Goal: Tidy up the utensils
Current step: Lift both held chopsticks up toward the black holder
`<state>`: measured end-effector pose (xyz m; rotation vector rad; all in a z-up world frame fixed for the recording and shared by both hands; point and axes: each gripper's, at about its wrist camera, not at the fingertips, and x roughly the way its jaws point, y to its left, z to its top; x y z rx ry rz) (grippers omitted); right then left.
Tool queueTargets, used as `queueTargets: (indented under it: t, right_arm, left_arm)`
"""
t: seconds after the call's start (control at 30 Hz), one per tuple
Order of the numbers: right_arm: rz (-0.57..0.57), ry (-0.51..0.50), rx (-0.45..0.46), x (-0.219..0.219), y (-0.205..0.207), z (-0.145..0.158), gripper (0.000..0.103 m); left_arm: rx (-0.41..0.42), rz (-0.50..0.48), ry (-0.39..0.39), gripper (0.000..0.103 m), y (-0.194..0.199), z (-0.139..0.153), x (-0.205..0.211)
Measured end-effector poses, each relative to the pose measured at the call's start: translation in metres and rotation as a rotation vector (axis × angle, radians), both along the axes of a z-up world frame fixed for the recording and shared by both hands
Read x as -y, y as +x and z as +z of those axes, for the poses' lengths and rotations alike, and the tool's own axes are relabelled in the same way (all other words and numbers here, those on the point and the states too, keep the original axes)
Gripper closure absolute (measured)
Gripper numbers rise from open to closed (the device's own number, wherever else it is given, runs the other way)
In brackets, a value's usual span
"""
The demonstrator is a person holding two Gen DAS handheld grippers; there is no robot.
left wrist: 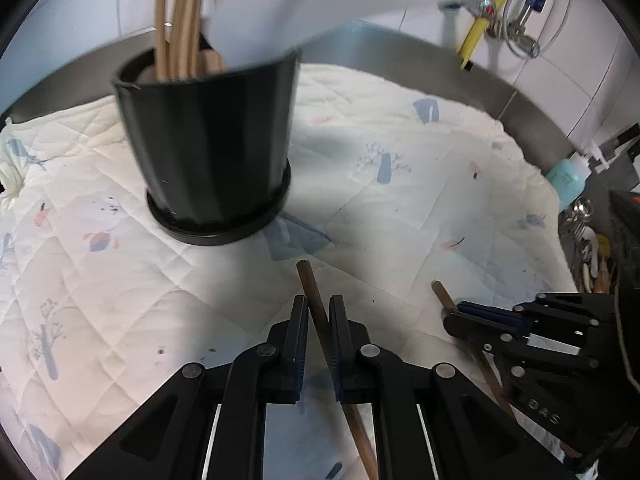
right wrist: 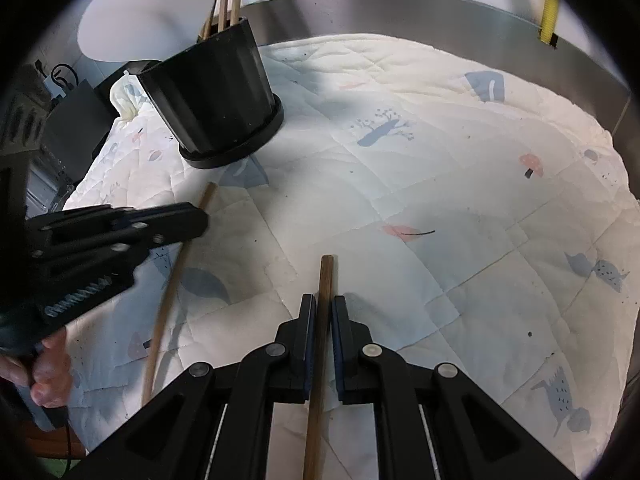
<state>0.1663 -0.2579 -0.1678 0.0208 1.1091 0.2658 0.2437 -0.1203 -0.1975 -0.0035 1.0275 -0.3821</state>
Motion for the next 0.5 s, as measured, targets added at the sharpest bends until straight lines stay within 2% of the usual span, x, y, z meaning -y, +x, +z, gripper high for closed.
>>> queueTargets:
  t: [0.23,0.5]
  right_arm:
    - [-0.016,0.023,0.065,0.001,-0.007,0.024,0.093]
    - [-0.050,0.049,0.218,0.010,-0.020,0.085,0.094]
  left_arm:
    - [0.070,0.031,-0.051,0.094,-0.020,0.038,-0.031]
    - [0.216,0.081,-0.095,0.095,-0.042,0.107,-0.078]
